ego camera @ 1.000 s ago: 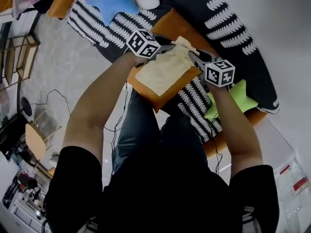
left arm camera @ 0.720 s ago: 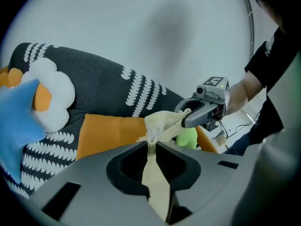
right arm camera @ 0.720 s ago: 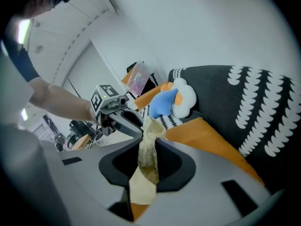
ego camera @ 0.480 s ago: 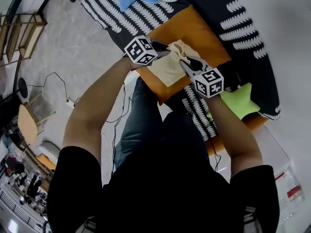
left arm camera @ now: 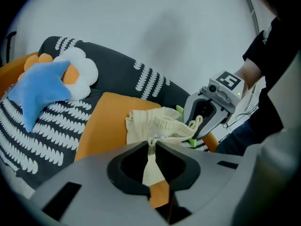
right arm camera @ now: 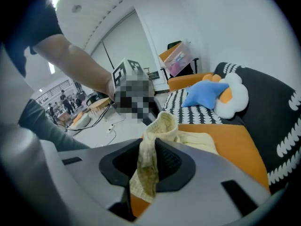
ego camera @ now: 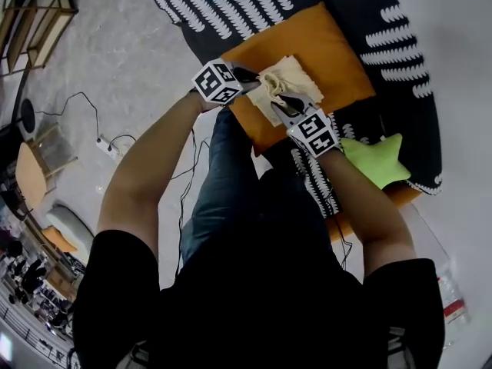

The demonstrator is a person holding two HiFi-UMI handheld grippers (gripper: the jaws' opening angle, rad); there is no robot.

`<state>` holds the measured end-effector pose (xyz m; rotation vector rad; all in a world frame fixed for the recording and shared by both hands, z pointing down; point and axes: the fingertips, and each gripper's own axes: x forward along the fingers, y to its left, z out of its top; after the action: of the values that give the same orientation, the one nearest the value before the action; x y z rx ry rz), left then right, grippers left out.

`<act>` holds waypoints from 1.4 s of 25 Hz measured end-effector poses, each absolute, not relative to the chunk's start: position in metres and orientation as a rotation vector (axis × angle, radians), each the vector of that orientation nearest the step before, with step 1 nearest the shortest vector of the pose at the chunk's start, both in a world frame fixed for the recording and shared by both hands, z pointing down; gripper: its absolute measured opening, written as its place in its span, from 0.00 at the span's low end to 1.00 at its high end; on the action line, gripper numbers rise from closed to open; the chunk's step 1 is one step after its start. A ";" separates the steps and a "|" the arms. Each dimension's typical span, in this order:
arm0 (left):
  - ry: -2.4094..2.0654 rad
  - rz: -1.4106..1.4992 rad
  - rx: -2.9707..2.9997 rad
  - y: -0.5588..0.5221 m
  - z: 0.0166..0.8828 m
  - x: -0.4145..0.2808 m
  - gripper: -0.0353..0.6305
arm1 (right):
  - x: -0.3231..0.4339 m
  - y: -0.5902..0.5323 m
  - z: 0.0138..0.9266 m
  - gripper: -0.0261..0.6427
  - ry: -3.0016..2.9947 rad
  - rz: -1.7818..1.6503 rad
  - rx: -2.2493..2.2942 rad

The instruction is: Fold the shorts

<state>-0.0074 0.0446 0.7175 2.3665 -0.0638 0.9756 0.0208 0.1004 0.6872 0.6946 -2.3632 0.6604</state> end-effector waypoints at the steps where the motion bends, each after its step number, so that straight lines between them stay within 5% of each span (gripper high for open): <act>1: -0.067 0.979 2.364 0.047 0.720 -0.013 0.15 | 0.014 0.105 0.689 0.17 -2.356 0.641 0.665; 27: -0.133 1.061 2.281 0.080 0.776 -0.052 0.17 | -0.029 0.142 0.773 0.18 -2.183 0.773 0.604; 35: -0.164 1.036 2.200 0.081 0.776 -0.071 0.34 | -0.031 0.151 0.766 0.32 -2.187 0.877 0.605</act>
<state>-0.0713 0.0811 0.7755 2.1996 -0.1644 1.0358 -0.0308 0.1509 0.7656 0.6053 -2.1874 0.8775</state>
